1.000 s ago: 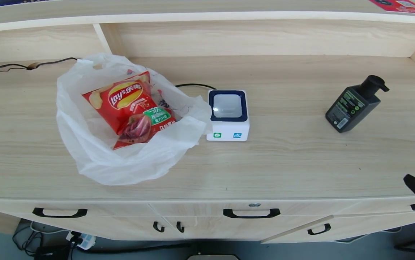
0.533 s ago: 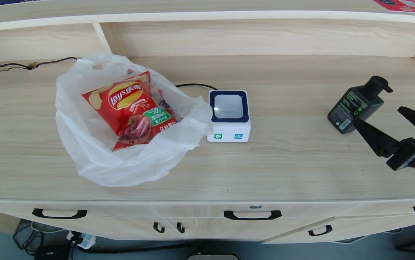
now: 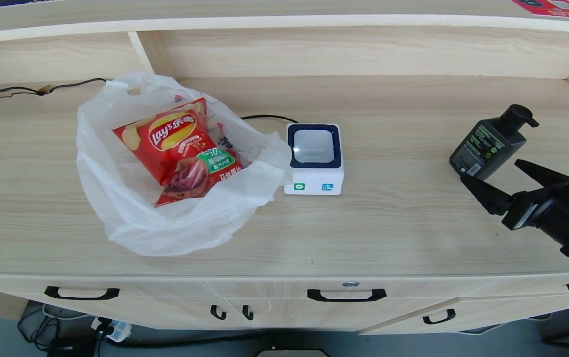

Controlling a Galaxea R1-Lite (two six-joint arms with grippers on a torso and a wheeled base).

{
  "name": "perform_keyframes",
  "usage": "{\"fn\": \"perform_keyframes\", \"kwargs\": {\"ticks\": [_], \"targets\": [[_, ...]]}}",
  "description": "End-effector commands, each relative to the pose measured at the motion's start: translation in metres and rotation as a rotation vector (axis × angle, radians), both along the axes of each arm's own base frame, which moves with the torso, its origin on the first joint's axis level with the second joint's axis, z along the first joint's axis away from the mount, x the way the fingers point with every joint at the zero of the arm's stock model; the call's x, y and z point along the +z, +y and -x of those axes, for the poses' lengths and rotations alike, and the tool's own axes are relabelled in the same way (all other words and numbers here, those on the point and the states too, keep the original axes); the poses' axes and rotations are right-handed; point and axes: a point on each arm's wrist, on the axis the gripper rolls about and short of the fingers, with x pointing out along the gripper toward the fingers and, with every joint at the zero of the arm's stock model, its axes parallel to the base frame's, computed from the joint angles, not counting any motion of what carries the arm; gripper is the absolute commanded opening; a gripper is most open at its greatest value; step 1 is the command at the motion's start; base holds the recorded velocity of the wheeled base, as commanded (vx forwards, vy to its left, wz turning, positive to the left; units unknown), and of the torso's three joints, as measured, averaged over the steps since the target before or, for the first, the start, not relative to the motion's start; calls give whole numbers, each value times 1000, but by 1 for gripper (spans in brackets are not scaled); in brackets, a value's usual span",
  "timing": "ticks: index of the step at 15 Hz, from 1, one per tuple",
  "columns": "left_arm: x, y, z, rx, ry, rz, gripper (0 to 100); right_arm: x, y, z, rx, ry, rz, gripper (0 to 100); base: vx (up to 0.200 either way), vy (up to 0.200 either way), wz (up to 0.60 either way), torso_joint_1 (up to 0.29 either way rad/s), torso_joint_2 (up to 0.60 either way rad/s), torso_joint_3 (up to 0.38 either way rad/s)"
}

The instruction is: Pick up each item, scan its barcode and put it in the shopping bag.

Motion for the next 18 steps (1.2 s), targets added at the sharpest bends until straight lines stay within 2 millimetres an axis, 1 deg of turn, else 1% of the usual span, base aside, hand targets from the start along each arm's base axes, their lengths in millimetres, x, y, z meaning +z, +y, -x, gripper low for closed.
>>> {"fn": "perform_keyframes", "kwargs": {"ticks": [1,2,3,6,8,9,11,12,14,15,17,18], "targets": [[0,0,0,0,-3,-2,100,-3,-8,-32,7,7,15,100,0,0,0,0,0,0],[0,0,0,2,-3,-24,100,-3,-11,-43,-2,2,11,100,0,0,0,0,0,0],[0,0,0,2,-3,-33,100,-2,-14,-49,-5,-3,4,100,0,0,0,0,0,0],[0,0,0,1,-1,-34,100,1,-14,-60,-2,-17,-7,100,0,0,0,0,0,0],[0,0,0,2,-1,-34,100,-2,-27,-65,-45,-9,-7,100,0,0,0,0,0,0],[0,0,0,2,0,-34,100,1,-34,-65,-66,-19,-9,100,0,0,0,0,0,0],[0,0,0,1,0,-34,100,1,-45,-66,-73,-21,-9,100,0,0,0,0,0,0],[0,0,0,2,-1,-34,100,-2,-49,-70,-53,-10,-10,100,0,0,0,0,0,0],[0,0,0,2,-3,-34,100,1,-49,-83,4,-46,1,100,0,0,0,0,0,0],[0,0,0,1,-4,-38,100,3,-45,-88,41,-67,-3,100,0,0,0,0,0,0],[0,0,0,1,-4,-48,100,6,-44,-96,66,-99,-15,100,0,0,0,0,0,0],[1,0,0,0,-6,-50,100,7,-44,-97,68,-107,-16,100,0,0,0,0,0,0]]}}
